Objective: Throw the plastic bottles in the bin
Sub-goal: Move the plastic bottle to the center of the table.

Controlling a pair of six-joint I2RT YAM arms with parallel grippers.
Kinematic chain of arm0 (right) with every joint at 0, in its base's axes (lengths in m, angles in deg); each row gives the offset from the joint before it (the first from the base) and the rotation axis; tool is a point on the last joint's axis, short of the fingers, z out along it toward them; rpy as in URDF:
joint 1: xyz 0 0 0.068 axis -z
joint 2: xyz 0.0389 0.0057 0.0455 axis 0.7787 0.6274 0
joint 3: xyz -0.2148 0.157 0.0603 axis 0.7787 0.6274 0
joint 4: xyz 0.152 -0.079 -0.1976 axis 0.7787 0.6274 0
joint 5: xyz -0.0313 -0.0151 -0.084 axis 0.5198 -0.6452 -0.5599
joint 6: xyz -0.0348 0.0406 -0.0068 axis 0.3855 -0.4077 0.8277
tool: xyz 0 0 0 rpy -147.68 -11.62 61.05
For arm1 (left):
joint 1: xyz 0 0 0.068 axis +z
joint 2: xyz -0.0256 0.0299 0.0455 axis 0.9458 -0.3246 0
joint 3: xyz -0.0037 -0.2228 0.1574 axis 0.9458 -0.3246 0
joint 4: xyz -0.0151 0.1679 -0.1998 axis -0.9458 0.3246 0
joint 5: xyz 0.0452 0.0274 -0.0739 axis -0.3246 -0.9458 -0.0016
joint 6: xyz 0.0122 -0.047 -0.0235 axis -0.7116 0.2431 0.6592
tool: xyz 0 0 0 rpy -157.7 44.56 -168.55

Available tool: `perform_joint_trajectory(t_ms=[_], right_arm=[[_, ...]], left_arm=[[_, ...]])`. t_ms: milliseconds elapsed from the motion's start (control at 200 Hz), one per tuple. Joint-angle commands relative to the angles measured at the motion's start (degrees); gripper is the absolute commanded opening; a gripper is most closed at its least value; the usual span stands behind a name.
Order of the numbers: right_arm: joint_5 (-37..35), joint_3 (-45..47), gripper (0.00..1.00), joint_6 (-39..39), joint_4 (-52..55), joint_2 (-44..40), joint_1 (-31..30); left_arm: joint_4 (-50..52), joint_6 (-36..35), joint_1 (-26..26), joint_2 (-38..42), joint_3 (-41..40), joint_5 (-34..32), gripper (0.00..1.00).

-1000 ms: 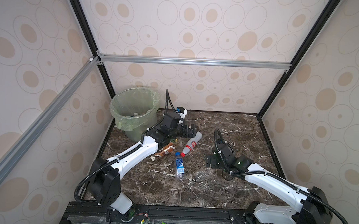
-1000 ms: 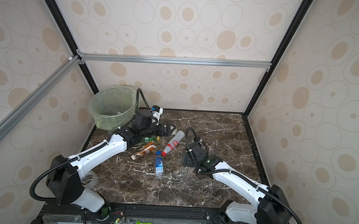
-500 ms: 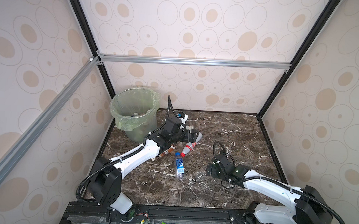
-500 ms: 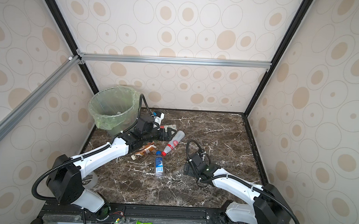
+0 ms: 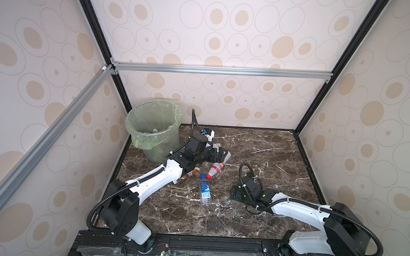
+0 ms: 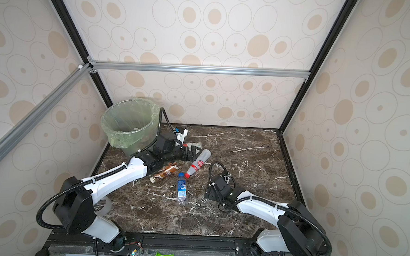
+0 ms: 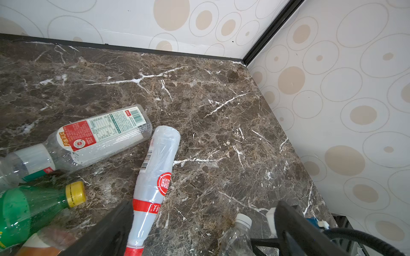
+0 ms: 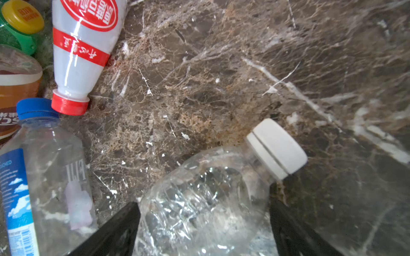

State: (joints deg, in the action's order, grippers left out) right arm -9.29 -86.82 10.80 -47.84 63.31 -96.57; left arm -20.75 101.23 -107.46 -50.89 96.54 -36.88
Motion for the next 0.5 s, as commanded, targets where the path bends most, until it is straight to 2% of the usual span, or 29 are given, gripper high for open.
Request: perform_joint_trajectory(t_ms=[0,235,320,495], right_arm=[[-1.41,0.18,0.91,-2.49,-1.42,2.10,-0.41],[-3.64,-2.74,0.78,-1.13,-2.28,6.85,-0.32],[-4.56,-4.48,0.70,0.57,-2.33,8.41,-0.04],[-3.72,-8.11,0.57,4.03,-2.92,12.02,3.43]], left_arm=[[-0.69,0.36,-0.43,0.46,-0.10,-0.89,0.99],[-0.39,0.25,-0.43,0.37,-0.10,-0.90,0.99],[-0.09,0.01,-0.45,0.45,-0.01,-1.22,0.99],[0.47,-0.34,-0.45,0.86,0.08,-1.77,0.99]])
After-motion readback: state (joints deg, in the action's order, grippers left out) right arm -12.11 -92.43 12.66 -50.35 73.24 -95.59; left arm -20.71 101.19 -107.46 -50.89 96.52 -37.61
